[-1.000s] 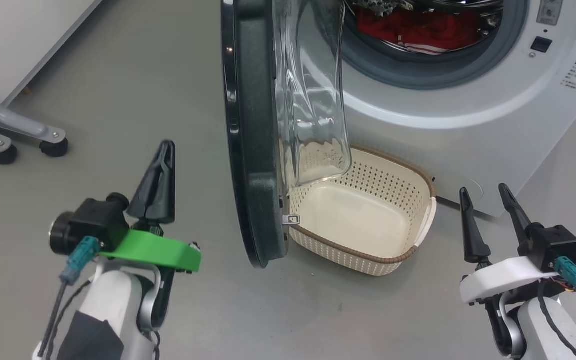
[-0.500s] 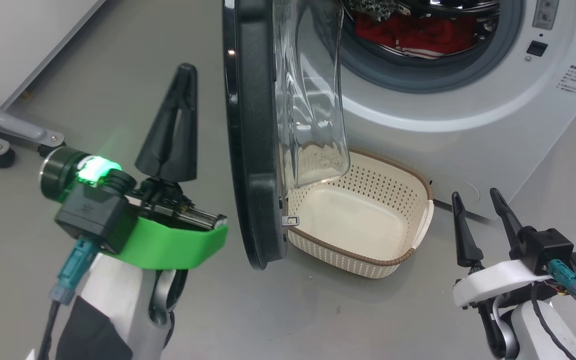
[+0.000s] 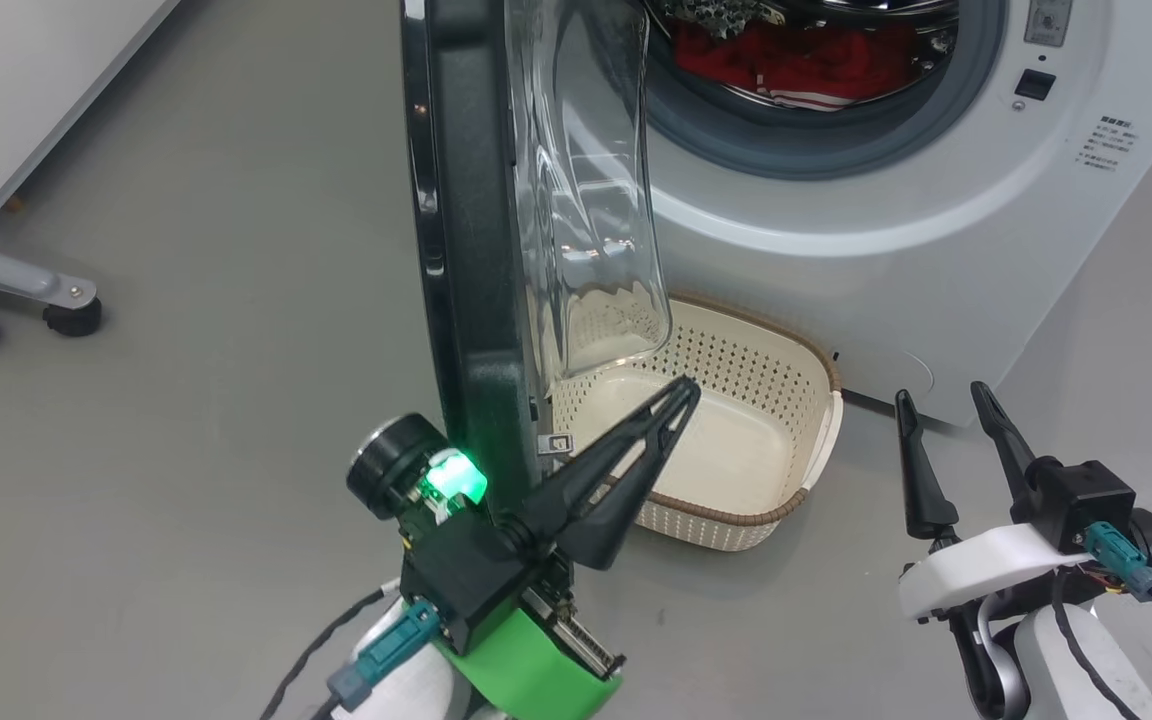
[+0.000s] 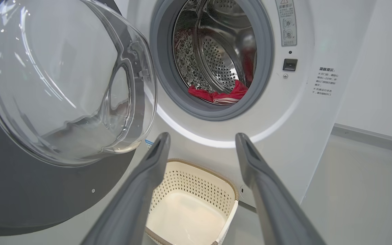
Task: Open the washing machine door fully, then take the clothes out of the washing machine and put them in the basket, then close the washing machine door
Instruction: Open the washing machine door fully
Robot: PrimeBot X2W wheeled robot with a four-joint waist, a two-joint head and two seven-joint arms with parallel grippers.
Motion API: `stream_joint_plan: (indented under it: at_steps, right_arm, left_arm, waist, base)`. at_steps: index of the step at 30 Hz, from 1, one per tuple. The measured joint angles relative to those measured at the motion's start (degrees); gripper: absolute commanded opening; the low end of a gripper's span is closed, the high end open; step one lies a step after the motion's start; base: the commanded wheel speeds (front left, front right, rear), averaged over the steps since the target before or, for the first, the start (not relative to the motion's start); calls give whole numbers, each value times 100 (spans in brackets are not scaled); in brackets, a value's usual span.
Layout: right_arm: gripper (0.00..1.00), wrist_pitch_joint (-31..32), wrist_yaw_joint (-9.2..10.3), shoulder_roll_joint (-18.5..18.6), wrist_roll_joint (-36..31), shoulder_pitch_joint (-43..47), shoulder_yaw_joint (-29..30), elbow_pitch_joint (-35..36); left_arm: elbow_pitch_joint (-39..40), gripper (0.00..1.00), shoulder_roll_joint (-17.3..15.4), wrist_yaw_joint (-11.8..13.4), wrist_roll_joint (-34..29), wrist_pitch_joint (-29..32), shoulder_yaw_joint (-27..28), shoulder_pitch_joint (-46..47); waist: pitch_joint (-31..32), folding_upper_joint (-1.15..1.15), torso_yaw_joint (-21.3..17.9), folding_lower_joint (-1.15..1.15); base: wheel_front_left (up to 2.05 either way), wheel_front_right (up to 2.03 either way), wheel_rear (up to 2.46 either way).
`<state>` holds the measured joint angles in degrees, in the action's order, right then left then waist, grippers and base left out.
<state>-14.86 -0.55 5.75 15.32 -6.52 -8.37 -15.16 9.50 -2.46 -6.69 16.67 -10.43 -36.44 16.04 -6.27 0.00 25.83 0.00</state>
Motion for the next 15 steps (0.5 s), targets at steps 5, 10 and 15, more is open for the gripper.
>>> stream_joint_plan:
  at_steps: [5, 10, 15]
  right_arm:
    - [100, 0, -53, -22, -43, -2, 47, -1]
    - [100, 0, -89, -25, -86, -2, 105, -14]
    - [100, 0, -97, -34, -93, -4, 143, -23]
  left_arm:
    - [-166, 0, -83, -1, 151, 312, -149, -285]
    - [-402, 0, -170, -1, 338, 621, -229, -516]
    - [-590, 0, -238, -1, 399, 810, -188, -644]
  waist:
    - [-61, 0, -54, 0]
    - [-104, 0, -75, 0]
    - [-137, 0, -85, 0]
  base:
    - [0, 0, 0]
    - [0, 0, 0]
    - [0, 0, 0]
